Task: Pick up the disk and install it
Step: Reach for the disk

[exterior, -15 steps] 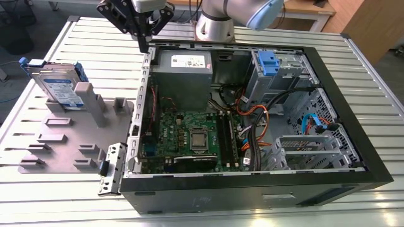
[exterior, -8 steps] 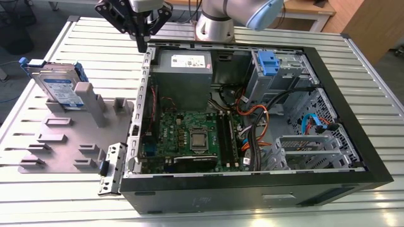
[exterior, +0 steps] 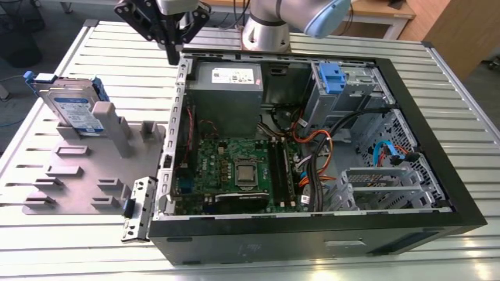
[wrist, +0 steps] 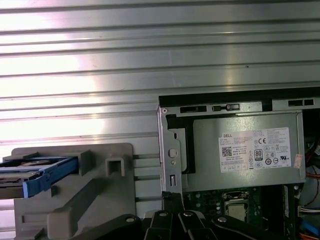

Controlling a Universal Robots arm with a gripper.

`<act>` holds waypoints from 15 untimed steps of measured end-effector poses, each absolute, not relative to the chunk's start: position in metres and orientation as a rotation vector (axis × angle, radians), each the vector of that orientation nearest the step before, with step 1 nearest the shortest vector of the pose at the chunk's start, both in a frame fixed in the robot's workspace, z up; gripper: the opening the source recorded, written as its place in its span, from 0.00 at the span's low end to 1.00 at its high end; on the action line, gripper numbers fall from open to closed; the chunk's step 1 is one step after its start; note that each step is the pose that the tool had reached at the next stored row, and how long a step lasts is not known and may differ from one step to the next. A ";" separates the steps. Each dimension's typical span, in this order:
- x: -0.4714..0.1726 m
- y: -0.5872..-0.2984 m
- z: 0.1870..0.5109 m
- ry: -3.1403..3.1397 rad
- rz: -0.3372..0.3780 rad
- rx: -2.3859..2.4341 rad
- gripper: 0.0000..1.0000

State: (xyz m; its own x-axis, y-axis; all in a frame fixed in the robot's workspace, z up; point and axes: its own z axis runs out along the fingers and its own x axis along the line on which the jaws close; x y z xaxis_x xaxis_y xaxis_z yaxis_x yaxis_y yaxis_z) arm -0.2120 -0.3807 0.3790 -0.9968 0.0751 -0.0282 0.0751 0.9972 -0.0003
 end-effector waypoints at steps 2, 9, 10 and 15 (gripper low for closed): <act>-0.213 -0.380 0.379 3.111 -0.003 0.117 0.11; -0.216 -0.380 0.379 3.111 -0.007 0.117 0.11; -0.217 -0.379 0.379 3.111 -0.007 0.117 0.11; -0.219 -0.379 0.379 3.111 -0.008 0.117 0.11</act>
